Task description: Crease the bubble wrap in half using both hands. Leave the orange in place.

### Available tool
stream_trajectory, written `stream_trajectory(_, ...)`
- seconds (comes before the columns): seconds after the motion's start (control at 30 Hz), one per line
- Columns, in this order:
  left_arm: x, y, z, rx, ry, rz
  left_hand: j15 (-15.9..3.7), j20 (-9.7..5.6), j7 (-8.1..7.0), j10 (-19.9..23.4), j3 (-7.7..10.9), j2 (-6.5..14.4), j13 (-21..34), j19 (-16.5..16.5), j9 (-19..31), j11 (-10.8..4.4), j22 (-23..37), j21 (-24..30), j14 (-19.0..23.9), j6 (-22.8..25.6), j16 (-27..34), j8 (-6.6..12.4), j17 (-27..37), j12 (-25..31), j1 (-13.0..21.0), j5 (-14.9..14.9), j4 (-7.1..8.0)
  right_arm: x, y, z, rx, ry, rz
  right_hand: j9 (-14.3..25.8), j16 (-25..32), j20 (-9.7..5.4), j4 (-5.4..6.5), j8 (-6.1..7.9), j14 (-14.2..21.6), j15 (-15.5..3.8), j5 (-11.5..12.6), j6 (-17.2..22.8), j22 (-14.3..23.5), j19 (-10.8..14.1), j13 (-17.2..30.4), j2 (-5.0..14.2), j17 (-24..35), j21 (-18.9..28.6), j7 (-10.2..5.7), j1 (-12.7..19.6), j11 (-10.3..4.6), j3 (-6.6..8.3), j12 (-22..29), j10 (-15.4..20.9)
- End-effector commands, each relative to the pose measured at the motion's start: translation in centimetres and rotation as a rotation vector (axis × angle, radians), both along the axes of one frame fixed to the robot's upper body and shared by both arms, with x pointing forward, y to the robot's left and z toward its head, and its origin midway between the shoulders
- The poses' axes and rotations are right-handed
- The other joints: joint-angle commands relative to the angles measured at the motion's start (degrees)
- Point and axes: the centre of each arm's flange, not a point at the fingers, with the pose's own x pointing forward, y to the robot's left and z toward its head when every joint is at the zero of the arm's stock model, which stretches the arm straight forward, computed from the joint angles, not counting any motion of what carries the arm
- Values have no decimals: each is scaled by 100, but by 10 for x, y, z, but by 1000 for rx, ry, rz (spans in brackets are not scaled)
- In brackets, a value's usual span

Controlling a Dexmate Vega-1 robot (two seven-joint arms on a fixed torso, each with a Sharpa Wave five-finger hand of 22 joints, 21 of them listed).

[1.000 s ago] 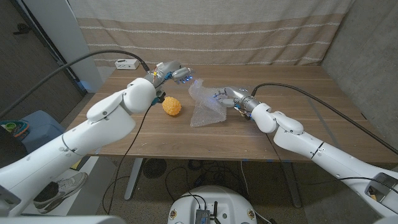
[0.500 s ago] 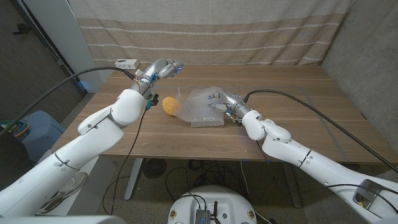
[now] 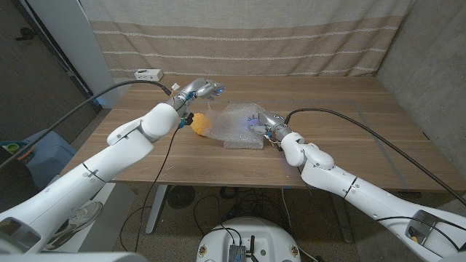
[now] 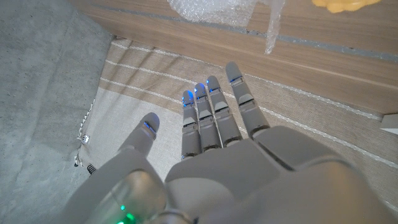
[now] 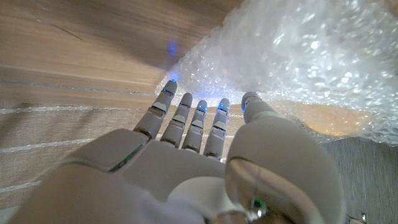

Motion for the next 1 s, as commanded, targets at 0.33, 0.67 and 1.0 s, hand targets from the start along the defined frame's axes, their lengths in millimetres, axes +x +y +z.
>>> stream_trajectory(0.33,56,-39,-24,274,172,15,-15,-25,130,19,60,-30,-14,-214,8,-35,-16,-114,-96,241,-3,107,-9,-8,46,29,-35,18,-2,-11,-123,72,-60,13,50,-25,-127,71,91,-307,-8,123,5,52,9,56,1,3,106,66,6,47,47,98)
stream_trajectory(0.67,73,-60,-41,543,126,57,-138,-227,-79,-508,32,20,-68,-1116,-4,-301,-44,-556,-1197,324,-91,53,-4,-189,-135,12,77,10,-7,-1,-89,21,-36,12,51,-45,-186,81,80,-313,-11,163,4,67,8,78,-1,5,102,126,-2,73,50,111)
stream_trajectory(1.0,72,-73,-51,648,100,68,-246,-290,-73,-208,-92,-43,-108,-880,-18,-392,-39,-506,-806,619,108,131,-14,-40,-410,-49,298,1,-10,11,-25,-40,-5,11,45,-53,-219,74,44,-321,-19,157,4,74,8,86,4,5,106,151,-10,79,33,73)
